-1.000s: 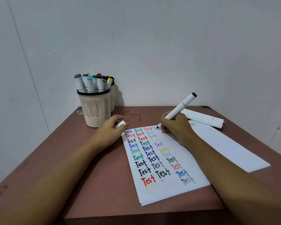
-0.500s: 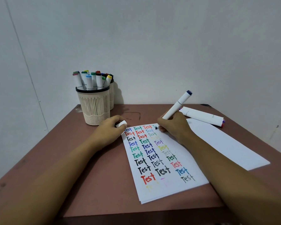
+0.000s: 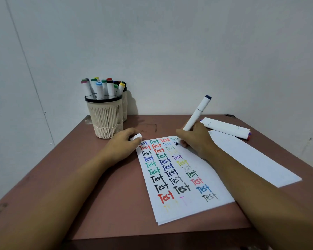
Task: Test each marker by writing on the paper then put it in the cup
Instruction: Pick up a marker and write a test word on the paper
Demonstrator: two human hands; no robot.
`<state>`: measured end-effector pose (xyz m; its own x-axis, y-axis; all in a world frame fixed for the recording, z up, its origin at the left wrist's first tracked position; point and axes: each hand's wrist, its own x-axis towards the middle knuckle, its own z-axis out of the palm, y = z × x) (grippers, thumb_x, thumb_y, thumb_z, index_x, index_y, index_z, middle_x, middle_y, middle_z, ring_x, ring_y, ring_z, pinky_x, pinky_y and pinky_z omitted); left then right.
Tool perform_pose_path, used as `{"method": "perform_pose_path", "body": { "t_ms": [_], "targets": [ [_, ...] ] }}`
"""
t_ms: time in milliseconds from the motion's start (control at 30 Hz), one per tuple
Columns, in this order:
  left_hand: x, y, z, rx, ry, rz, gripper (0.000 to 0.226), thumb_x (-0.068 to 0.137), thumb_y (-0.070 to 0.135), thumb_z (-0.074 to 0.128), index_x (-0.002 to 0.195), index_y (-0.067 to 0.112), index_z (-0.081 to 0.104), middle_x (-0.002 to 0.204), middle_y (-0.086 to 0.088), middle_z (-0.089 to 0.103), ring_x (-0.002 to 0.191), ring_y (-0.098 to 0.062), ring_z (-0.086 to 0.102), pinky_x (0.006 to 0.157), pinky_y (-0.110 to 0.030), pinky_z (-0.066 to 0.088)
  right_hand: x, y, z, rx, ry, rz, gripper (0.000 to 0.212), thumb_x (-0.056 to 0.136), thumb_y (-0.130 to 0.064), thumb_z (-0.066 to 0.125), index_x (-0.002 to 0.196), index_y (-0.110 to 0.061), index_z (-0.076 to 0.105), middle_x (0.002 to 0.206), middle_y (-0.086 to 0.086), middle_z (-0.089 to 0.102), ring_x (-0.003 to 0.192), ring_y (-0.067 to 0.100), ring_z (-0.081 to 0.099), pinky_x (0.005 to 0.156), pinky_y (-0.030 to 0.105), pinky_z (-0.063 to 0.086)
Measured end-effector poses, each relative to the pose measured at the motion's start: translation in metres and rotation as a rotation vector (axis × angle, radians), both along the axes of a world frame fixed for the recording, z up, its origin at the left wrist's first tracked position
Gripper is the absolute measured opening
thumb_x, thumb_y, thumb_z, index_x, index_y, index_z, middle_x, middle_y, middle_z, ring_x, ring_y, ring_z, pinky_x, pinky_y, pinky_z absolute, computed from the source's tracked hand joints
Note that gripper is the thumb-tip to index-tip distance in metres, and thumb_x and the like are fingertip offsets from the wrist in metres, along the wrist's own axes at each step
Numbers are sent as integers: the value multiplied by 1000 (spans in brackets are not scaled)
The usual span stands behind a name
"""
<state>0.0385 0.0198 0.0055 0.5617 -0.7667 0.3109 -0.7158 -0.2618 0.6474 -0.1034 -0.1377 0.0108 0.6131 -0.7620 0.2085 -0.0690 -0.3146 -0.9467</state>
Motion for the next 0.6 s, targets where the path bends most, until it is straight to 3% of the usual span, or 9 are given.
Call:
{"method": "perform_pose_path", "body": {
  "t_ms": [167,267,367,467,600],
  "targets": [
    [0,0,0,-5,-3,10,18,94,21,50,108,16,61,100,6,58,92,-10,52,72,-21,35,0,-4,-2,58,-89,-51,6,82,0,57,78,-2,52,60,14,51,49,18,48,47,24,45],
    [0,0,-1,-7,-12,1,17,94,22,50,107,16,61,100,6,58,92,-10,52,66,-16,37,0,-4,-4,17,-53,-46,8,81,-2,60,77,-2,53,61,14,53,49,17,51,50,25,48],
    [0,0,0,9,-14,-1,18,94,22,50,107,16,60,101,5,59,93,-11,52,71,-22,36,2,-4,-6,-34,-15,-69,12,79,-5,63,75,-3,52,63,13,55,49,16,53,54,28,50],
    [1,-1,-1,8,-19,1,19,94,23,49,108,16,60,101,5,59,92,-11,52,66,-17,37,1,-5,-6,-39,-17,-67,10,79,-4,62,78,-2,53,64,13,56,53,19,54,59,32,51],
    [2,-1,-2,7,-23,9,18,94,22,50,107,16,61,101,4,60,92,-12,52,65,-7,34,1,-6,-4,4,-29,-27,10,79,-1,61,76,-3,51,61,13,51,46,16,50,49,24,47]
  ]
}}
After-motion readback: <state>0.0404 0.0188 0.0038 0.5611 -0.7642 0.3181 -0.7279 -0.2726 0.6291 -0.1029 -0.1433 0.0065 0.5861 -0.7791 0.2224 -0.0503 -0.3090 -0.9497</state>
